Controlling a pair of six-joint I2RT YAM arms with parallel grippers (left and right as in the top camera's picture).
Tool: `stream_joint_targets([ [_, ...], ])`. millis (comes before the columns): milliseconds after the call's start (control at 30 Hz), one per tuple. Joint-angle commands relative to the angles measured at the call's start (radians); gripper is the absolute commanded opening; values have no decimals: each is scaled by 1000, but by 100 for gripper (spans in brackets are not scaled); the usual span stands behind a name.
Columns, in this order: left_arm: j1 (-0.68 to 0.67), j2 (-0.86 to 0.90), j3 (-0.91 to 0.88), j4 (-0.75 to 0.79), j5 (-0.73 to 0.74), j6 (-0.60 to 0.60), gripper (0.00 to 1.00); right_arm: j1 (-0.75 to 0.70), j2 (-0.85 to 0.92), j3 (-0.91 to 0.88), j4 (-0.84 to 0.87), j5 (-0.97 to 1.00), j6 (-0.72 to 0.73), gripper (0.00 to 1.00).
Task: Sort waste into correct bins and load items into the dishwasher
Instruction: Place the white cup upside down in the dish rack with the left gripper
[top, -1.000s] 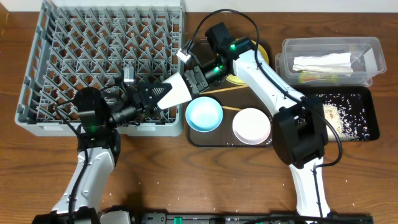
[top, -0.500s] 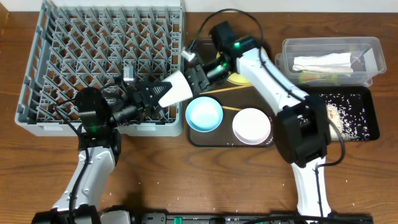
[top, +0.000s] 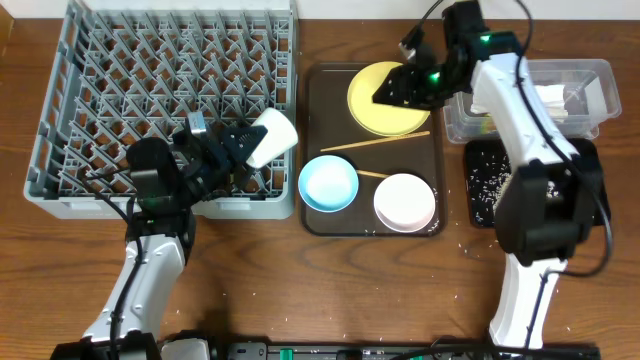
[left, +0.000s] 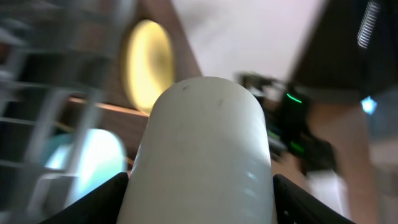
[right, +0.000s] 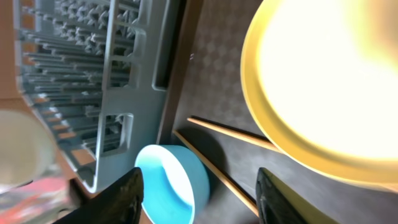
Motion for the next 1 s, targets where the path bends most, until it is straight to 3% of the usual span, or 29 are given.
stream_joint_targets([
  [0, -3, -8, 100, -88, -91, 119, 19, -8, -122, 3, -14, 137, 4, 58],
  [167, -30, -8, 316, -510, -192, 320, 19, 6, -195, 3, -35, 210, 5, 61],
  [267, -89, -7, 459, -792, -376, 449, 19, 10, -216, 3, -55, 240, 4, 65],
  [367, -163, -6, 550, -979, -563, 533, 19, 9, -219, 3, -78, 250, 0, 66],
  [533, -260, 8, 562, -1118, -790, 586, 19, 15, -218, 2, -99, 254, -15, 65],
  [567, -275, 19, 562, -1136, -821, 599, 15, 16, -218, 2, -99, 254, -15, 65],
  [667, -312, 71, 562, -1147, -846, 653, 14, 17, -218, 2, -100, 254, -15, 65],
  [967, -348, 251, 562, -1139, -919, 665, 13, 24, -218, 2, -125, 273, -34, 64],
])
